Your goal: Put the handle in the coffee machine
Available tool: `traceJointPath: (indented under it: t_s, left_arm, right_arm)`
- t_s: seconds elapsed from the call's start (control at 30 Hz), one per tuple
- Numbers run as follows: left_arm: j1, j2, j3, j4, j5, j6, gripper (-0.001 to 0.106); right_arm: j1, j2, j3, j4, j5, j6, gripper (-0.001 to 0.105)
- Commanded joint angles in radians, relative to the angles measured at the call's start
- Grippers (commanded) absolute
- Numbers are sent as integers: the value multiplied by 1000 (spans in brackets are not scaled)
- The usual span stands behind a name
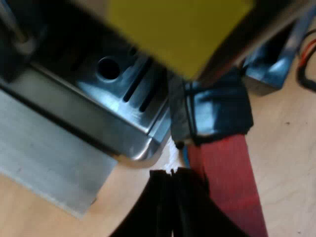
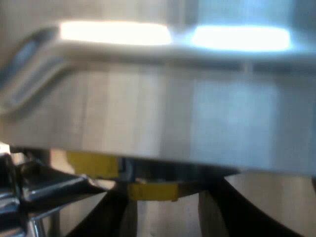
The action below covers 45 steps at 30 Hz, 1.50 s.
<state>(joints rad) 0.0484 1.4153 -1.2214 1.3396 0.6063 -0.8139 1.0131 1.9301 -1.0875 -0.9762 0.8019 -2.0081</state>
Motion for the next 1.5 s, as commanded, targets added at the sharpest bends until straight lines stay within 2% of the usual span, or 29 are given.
traceJointPath:
  t_s: [0.03,0.2,0.37,0.63,0.73,0.9,1.13,1.33,1.5]
  left_arm:
    - [-43,-6,22,13,37,-36,1]
    - [-77,-12,74,11,14,-83,1]
    - [-77,-67,84,-23,14,-108,1]
    - [-80,-116,103,-4,53,-149,1]
    - [-80,-116,154,-7,54,-149,1]
    - [-80,-116,219,-14,67,-149,1]
    - [-80,-124,223,-39,83,-156,1]
    - [-80,-152,223,-39,96,-161,1]
    - [-94,-163,223,-39,127,-193,1]
  right_arm:
    - [-9,-45,-31,-148,-4,-16,32]
    - [-9,-45,-31,-148,-23,-16,32]
    - [-9,-45,-31,-148,-23,-16,32]
    - [-9,-45,-31,-148,-23,-36,32]
    - [-9,-45,-31,-148,-23,-60,32]
    - [-6,-45,-31,-148,-23,-62,32]
    - [-6,-45,-26,-148,-23,-62,32]
    - [19,-45,30,-145,10,-58,32]
    - [40,-50,76,-145,36,-56,32]
